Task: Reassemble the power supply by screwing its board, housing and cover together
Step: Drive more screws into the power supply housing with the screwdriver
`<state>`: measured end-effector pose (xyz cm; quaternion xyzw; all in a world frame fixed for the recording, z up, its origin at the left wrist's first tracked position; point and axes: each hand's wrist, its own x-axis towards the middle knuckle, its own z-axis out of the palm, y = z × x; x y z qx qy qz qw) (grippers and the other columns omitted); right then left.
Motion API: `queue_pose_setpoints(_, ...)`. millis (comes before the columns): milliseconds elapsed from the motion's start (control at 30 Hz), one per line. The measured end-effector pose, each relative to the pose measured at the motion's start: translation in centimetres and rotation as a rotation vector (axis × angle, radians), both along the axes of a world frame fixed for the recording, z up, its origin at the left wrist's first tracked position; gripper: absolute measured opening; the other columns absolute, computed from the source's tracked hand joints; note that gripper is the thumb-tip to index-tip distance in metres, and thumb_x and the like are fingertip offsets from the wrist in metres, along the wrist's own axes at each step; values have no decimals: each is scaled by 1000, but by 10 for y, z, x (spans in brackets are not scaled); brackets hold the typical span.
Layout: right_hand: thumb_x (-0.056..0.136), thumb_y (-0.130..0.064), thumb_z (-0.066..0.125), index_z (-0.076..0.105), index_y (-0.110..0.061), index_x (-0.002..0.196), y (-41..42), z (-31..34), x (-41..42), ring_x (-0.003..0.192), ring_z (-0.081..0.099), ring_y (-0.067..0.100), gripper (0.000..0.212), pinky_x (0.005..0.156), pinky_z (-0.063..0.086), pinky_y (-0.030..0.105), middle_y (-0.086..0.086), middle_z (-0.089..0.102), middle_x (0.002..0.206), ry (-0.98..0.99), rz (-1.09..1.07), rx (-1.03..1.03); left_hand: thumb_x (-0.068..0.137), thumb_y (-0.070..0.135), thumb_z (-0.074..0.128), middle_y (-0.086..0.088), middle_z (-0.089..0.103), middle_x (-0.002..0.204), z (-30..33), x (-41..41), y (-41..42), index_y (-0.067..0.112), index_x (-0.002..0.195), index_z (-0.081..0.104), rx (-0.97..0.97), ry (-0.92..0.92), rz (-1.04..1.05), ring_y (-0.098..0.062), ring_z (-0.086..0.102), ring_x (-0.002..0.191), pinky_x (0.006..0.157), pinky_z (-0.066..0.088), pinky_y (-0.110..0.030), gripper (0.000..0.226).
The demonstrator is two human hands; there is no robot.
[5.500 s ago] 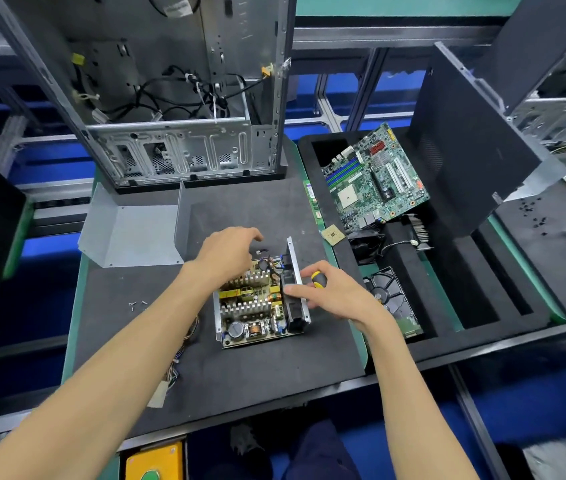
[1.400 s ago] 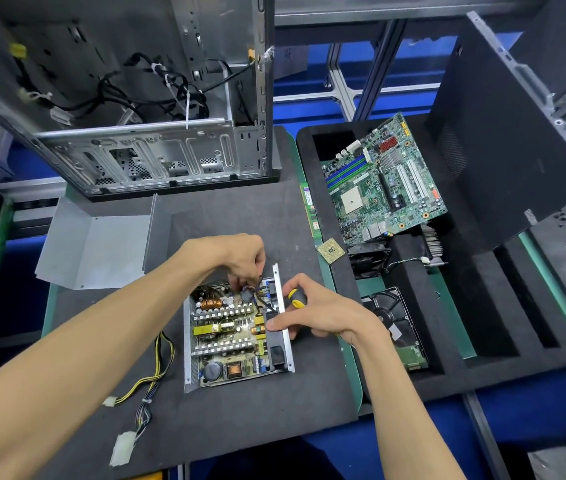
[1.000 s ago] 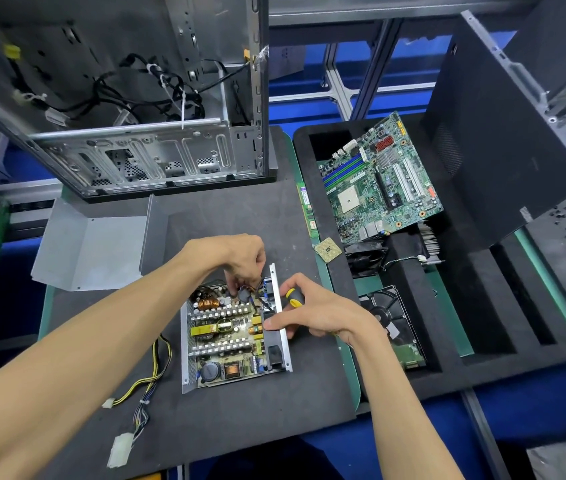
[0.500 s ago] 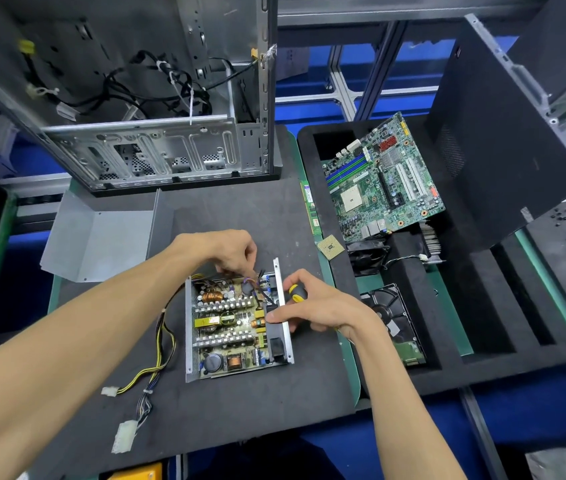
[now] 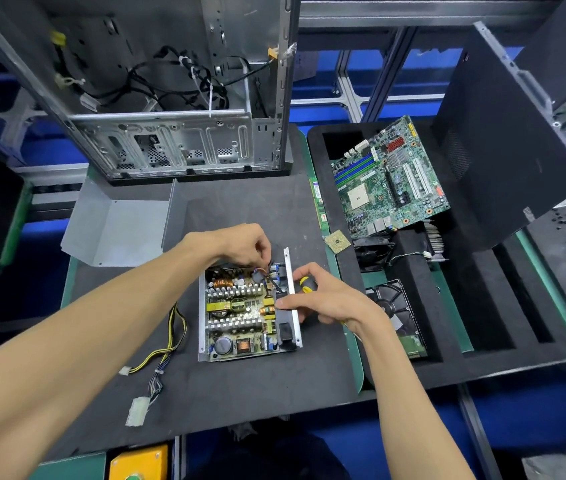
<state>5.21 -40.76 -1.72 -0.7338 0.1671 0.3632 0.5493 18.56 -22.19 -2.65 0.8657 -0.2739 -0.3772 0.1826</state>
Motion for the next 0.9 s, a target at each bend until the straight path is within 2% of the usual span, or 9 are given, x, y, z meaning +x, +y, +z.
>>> queue_pose_setpoints(100,73,-37,91,51,-29,117,0,1,-5,60,60,10,60,39,24,21,-3,61,79,-23,-18,1,89,9,71,12,74,77,21,-6,10,16,93,78,-26,5,64,-3,65,70,77,51,-25,11)
queue_pose_setpoints(167,73,-41,90,53,-30,117,1,0,-8,59,59,9,59,39,25,21,-5,61,84,-44,-33,-1,92,14,67,5,75,91,39,-13,18,17,99,78,-30,-174,140,-12,66,84,82,49,-25,14)
queue_pose_setpoints(267,74,-57,84,56,-32,116,3,-3,-15,64,61,11,56,41,24,21,-5,64,85,-87,-86,12,96,26,60,9,71,72,63,-52,27,23,83,71,-164,-331,397,-5,64,68,72,52,-28,18)
queue_pose_setpoints(333,81,-66,72,60,-28,116,3,-6,-18,62,63,10,53,40,22,20,-1,65,88,-103,-161,43,96,40,57,6,71,62,69,-89,25,24,78,65,-233,-248,528,-2,61,53,62,51,-29,26)
queue_pose_setpoints(400,91,-68,59,63,-22,115,4,-9,-21,61,63,10,53,39,21,19,1,66,87,-95,-223,61,92,59,54,5,71,69,63,-121,19,26,84,60,-186,-165,571,-9,63,58,60,50,-30,35)
queue_pose_setpoints(500,99,-65,47,66,-19,111,6,-14,-28,51,57,4,51,37,22,17,-6,68,69,-84,-300,62,84,76,51,1,69,73,49,-154,2,23,100,50,-64,-55,506,-8,63,46,48,48,-30,55)
queue_pose_setpoints(600,105,-58,41,69,-21,109,13,-21,-36,43,48,4,47,34,23,18,-1,71,75,-80,-375,60,85,70,56,2,61,72,34,-176,-14,43,105,44,-118,-60,470,-15,59,39,39,46,-28,35)
queue_pose_setpoints(733,109,-44,39,71,-20,106,17,-25,-44,40,44,5,40,32,21,19,-2,70,67,-76,-492,156,86,51,62,-6,63,86,23,-183,-28,7,118,50,-98,-243,579,-28,62,70,50,36,-31,56)
queue_pose_setpoints(900,107,-41,44,69,-24,105,24,-23,-52,43,45,4,31,35,24,20,-5,61,66,-117,-480,96,85,37,62,-14,69,98,22,-186,-37,-1,120,48,-140,-323,633,-35,67,90,60,36,-31,54)
